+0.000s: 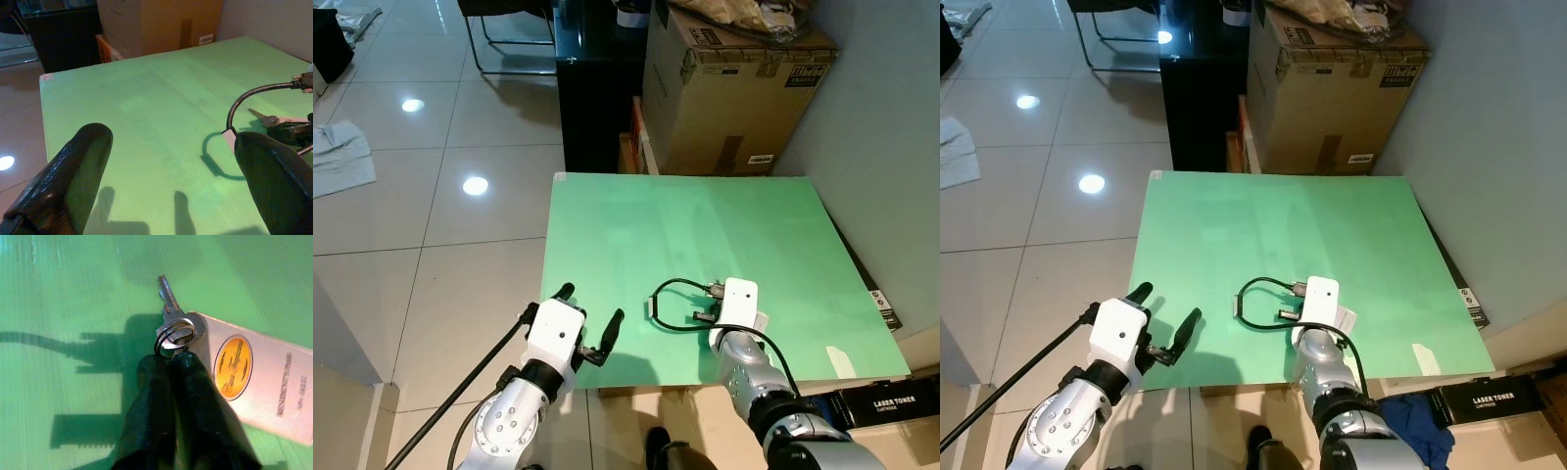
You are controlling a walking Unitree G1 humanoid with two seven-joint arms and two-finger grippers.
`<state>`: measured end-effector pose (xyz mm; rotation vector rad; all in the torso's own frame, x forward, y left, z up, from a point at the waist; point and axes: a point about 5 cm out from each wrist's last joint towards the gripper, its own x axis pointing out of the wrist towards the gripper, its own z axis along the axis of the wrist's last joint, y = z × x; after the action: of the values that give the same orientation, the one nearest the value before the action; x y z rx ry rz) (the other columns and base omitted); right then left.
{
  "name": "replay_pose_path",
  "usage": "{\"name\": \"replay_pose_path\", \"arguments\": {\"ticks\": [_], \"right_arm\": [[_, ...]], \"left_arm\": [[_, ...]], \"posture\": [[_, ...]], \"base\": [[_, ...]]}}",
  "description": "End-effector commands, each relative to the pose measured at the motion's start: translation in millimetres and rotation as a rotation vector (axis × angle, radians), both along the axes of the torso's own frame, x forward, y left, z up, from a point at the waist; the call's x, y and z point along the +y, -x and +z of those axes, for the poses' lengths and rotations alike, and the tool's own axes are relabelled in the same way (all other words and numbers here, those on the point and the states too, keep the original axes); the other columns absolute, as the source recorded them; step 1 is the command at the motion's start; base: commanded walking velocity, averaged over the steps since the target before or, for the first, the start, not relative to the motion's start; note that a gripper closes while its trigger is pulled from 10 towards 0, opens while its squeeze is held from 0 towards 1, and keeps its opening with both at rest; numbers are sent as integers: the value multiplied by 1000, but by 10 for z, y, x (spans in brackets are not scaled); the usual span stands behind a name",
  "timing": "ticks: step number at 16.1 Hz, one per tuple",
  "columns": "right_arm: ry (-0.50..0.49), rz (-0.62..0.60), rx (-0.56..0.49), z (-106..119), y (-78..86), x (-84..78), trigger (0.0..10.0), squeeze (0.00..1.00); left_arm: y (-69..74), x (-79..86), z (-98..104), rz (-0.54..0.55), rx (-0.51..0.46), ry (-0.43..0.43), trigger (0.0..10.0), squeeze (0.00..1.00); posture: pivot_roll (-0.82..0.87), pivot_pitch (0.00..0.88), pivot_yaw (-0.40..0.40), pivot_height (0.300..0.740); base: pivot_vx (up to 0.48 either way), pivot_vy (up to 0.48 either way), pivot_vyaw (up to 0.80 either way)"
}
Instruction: Hang keys on a hook
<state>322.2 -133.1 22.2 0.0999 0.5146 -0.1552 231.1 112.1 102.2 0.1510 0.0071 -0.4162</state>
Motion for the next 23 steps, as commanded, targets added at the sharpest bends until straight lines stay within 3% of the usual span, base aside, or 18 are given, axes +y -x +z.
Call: {"name": "replay_pose_path", "arguments": {"ticks": [1,4,5,6,10,11,12,13,14,18,20,23], "right_arm": [[13,7,-2,-36,41,-30,0,0],[29,48,-56,0,48,21,0,0],[55,85,-108,54,45,67,0,67],[69,106,-138,87,43,95,0,67],[160,144,-185,148,39,11,0,90],[227,209,-178,159,16,-42,0,435],[298,271,-163,167,1,-137,8353,1000],[338,321,-143,171,2,-254,10000,1000],[367,383,-130,197,20,-462,10000,1000],[328,493,-128,311,77,-817,10000,1000],[307,563,-155,391,82,-860,10000,1000],[370,608,-199,496,51,-929,10000,1000]], "left_arm": [[6,-38,-19,-15,11,5,10000,0],[3,-42,-19,-15,12,7,10000,0],[4,-44,-21,-15,13,7,10000,0],[2,-44,-21,-15,13,6,10000,0],[-5,-44,-22,-18,15,6,10000,0],[-9,-41,-19,-18,14,4,10000,0],[-13,-33,-16,-17,13,3,10000,0],[-13,-22,-13,-15,12,0,10000,0],[-14,-4,-11,-11,10,-3,10000,0],[-22,7,-4,-6,6,-4,10000,0],[-28,3,2,-9,5,-2,10000,0],[-37,-2,7,-16,3,-2,10000,0]], "posture": [[1,258,-67,740],[-2,260,-68,740],[-2,260,-68,740],[-5,261,-68,740],[-5,263,-62,740],[-4,263,-62,740],[-1,264,-61,740],[-1,264,-62,740],[1,264,-61,740],[-8,266,-58,740],[-13,266,-52,740],[-10,265,-47,740]], "base": [[0,0,0],[0,0,0],[0,0,0],[0,0,0],[0,0,0],[0,0,0],[0,0,0],[0,0,0],[0,0,0],[0,0,0],[0,0,0],[0,0,0]]}}
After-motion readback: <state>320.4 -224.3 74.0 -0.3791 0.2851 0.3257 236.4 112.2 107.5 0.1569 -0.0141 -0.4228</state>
